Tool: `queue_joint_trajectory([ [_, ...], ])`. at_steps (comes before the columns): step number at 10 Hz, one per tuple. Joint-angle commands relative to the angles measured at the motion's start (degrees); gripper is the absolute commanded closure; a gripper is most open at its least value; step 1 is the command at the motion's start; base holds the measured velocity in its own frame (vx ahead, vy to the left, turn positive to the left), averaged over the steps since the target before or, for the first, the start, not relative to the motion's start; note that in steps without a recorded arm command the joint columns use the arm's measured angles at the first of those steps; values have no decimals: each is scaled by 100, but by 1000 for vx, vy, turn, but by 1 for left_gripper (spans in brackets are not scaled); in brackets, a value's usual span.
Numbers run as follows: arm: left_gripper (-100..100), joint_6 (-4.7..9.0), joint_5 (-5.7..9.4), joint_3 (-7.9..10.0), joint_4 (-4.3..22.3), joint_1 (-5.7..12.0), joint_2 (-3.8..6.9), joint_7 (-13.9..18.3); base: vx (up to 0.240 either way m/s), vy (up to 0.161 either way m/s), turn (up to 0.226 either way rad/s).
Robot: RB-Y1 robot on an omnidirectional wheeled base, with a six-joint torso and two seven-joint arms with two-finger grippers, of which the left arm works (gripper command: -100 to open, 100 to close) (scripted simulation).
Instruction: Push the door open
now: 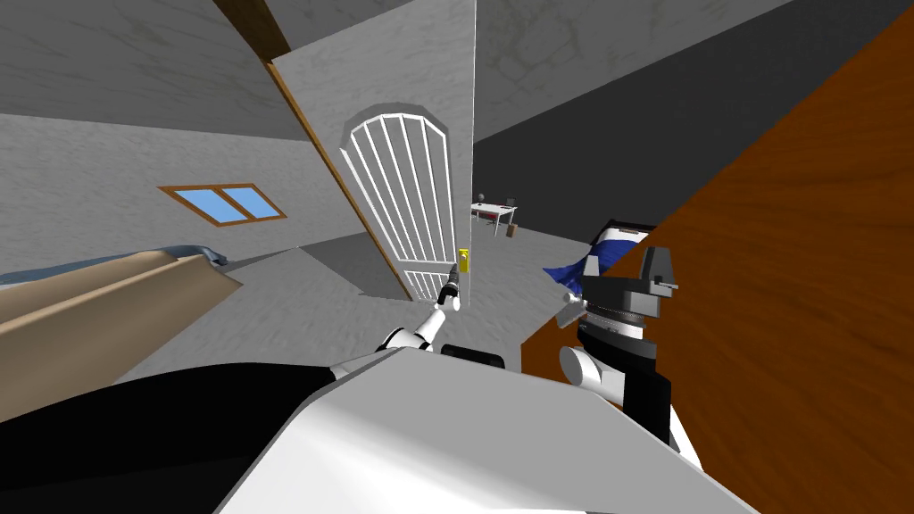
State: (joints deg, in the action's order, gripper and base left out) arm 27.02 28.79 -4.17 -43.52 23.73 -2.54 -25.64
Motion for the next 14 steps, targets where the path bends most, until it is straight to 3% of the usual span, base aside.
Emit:
queue_joint_trajectory([
  [1,-100,0,0,0,0,0,0,0,-37,-117,7],
  [6,-100,29,-12,3,54,31,156,24,61,174,4],
  [14,-100,183,-102,62,418,261,743,158,115,185,2],
])
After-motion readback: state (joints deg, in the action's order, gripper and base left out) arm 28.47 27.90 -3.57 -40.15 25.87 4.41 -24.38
